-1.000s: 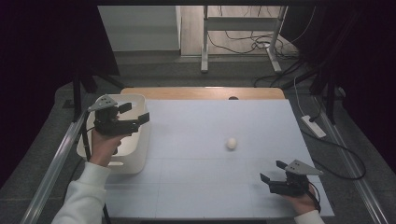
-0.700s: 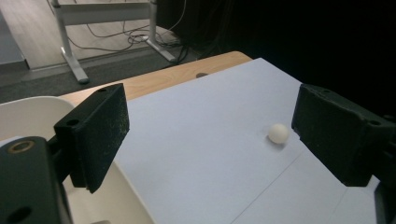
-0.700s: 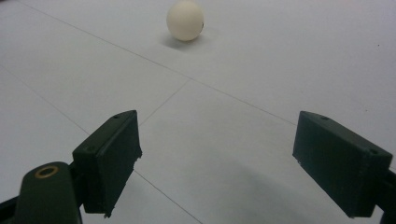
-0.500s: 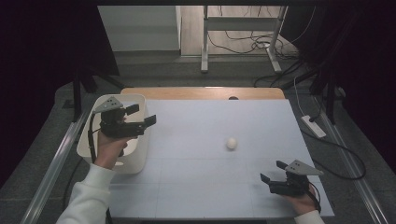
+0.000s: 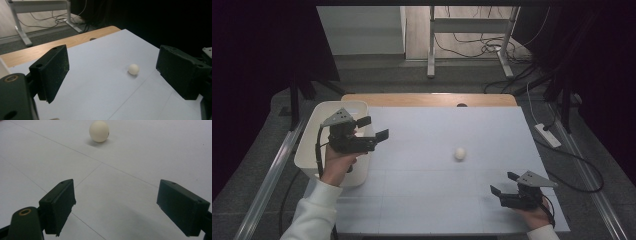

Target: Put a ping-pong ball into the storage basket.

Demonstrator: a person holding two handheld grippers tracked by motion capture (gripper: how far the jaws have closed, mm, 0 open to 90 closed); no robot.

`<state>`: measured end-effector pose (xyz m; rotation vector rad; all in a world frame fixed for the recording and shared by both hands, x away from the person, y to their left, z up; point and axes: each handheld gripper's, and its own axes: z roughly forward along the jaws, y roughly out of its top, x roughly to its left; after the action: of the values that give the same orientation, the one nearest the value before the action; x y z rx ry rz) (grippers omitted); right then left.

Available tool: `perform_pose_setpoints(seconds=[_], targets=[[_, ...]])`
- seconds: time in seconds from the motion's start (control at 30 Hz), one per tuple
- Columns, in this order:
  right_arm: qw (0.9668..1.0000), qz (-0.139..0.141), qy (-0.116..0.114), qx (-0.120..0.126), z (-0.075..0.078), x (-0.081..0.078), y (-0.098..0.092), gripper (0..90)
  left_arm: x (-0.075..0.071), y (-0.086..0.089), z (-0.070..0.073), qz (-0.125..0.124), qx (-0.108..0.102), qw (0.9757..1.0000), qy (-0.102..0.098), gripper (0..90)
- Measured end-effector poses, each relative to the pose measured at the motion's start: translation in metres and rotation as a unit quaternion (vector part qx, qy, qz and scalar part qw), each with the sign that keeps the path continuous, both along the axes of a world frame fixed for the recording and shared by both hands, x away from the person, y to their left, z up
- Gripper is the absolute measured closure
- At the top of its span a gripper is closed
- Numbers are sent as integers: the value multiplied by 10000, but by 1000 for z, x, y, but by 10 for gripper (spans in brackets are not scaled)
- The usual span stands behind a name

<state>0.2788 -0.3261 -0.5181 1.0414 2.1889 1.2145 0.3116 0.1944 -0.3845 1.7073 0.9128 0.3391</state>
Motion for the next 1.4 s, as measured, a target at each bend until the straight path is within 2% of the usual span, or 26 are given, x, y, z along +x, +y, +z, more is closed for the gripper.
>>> perform_pose_setpoints(seconds=[0.53,0.73,1.1,1.4], targets=[[10000,12,11,15,0,1,0,150,4,-38,-7,-477,96,9988,54,122],[10000,-3,2,10,0,0,0,150,7,-49,-15,-577,147,9981,153,122],[10000,6,-20,37,1,0,0,150,12,-72,-28,-727,475,9958,273,119],[10000,12,-18,30,0,0,0,151,16,-88,-34,-831,473,9948,344,119]])
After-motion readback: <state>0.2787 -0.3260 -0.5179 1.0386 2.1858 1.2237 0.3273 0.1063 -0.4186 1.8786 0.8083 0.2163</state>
